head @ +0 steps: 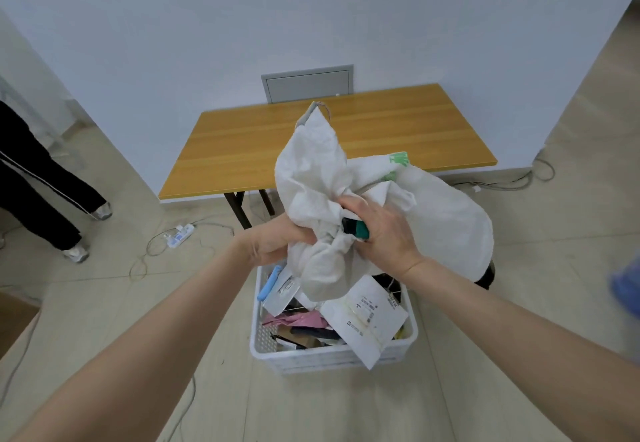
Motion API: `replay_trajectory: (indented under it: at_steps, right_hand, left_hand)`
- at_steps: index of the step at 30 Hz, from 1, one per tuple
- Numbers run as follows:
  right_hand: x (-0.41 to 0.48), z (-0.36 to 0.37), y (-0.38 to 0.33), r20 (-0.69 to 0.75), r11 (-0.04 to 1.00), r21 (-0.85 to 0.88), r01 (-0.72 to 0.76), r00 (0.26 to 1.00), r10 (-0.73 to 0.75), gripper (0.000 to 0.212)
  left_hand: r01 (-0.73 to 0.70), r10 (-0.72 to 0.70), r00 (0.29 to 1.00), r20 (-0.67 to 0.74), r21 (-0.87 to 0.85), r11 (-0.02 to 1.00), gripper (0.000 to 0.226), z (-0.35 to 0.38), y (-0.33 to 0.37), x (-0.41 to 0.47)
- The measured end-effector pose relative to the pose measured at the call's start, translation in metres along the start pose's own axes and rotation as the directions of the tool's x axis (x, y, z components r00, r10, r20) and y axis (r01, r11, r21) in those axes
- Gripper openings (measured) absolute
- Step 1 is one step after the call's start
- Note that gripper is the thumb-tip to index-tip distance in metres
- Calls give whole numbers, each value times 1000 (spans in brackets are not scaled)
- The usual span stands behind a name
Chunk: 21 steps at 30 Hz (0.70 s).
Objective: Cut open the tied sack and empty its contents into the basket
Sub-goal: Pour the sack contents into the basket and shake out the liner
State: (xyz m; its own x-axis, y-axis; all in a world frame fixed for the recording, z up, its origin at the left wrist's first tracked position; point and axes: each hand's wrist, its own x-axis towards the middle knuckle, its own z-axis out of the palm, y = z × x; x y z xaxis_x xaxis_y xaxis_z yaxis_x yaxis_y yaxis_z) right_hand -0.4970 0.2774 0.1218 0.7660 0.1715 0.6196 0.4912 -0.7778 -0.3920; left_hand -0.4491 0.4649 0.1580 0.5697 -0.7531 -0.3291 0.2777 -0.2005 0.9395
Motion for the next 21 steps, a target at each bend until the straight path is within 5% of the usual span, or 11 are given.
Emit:
replay_trajectory:
  at_steps: [7, 11, 17, 21]
  right_hand:
    - [-3, 11, 12, 61, 997, 9, -71, 996, 71, 62]
    - [-3, 8, 12, 123, 992, -32, -120, 985, 123, 53]
    - [-4, -2, 21, 278, 959, 41, -279, 925, 257, 74]
    - [1, -16, 30, 88, 866, 223, -448, 894, 440, 68]
  left_hand:
    - [-88, 92, 982, -166, 33, 996, 48, -6, -7, 7]
    - [-133, 147, 951, -271, 68, 989, 43, -4, -6, 12]
    - [-14, 137, 890, -436, 274, 962, 32, -23, -6, 10]
    - [107, 105, 869, -483, 391, 914, 15, -34, -4, 4]
